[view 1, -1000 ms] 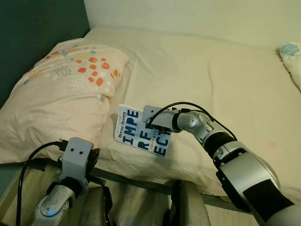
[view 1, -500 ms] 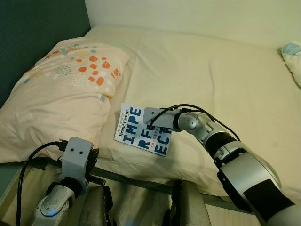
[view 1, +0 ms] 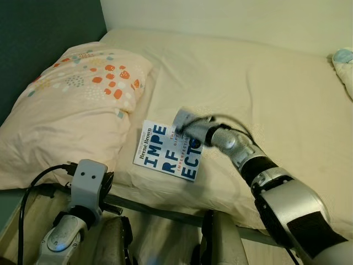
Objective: Clean up the room
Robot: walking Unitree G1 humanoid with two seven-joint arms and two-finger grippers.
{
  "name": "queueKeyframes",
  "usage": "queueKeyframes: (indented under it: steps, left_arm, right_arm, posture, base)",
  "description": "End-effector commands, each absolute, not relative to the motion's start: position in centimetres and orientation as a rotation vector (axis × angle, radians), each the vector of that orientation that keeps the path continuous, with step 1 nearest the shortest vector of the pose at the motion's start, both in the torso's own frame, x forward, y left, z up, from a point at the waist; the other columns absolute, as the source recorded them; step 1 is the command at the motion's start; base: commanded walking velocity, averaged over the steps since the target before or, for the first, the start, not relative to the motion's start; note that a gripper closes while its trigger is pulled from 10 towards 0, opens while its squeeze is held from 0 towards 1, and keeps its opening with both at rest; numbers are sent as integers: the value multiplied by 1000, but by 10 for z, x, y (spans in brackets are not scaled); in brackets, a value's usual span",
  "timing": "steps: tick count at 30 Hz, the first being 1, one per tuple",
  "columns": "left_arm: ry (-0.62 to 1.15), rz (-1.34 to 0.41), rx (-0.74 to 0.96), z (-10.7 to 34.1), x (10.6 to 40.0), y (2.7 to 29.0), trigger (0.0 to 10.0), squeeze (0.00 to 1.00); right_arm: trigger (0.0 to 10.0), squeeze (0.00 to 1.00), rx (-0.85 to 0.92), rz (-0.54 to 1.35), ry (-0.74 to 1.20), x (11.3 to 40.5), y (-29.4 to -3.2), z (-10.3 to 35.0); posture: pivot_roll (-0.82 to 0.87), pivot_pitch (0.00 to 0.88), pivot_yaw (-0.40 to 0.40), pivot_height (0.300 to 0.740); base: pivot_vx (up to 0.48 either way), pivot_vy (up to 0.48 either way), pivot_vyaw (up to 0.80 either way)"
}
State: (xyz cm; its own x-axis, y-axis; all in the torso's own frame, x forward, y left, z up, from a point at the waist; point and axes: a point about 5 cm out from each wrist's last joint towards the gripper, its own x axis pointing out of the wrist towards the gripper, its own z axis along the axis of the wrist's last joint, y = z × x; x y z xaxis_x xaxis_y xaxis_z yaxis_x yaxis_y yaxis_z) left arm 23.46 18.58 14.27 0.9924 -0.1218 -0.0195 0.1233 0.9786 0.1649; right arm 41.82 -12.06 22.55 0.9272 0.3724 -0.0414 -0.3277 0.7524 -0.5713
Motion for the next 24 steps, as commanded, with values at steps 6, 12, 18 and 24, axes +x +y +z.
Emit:
queueKeyframes:
  steps: [6,12,18,24]
  left_arm:
    - [35,-66,132,137,228,193,10000,0]
    - [40,-85,130,138,226,193,10000,0]
    - [53,-180,138,137,224,188,10000,0]
    - [57,-208,133,135,227,181,10000,0]
  right_arm:
    - [275,0,20,66,-12,419,-176,219]
    - [941,0,146,-50,70,414,-189,195]
    - [0,0,290,-117,246,403,-183,154]
    - [10000,0,270,-129,377,389,-163,115]
  posture:
    - [137,331,-72,577]
    - [136,329,-63,577]
    - [136,329,-63,577]
    - [129,323,-50,577]
  base:
    - [0,0,0]
    - [0,0,0]
    - [0,0,0]
    - [0,0,0]
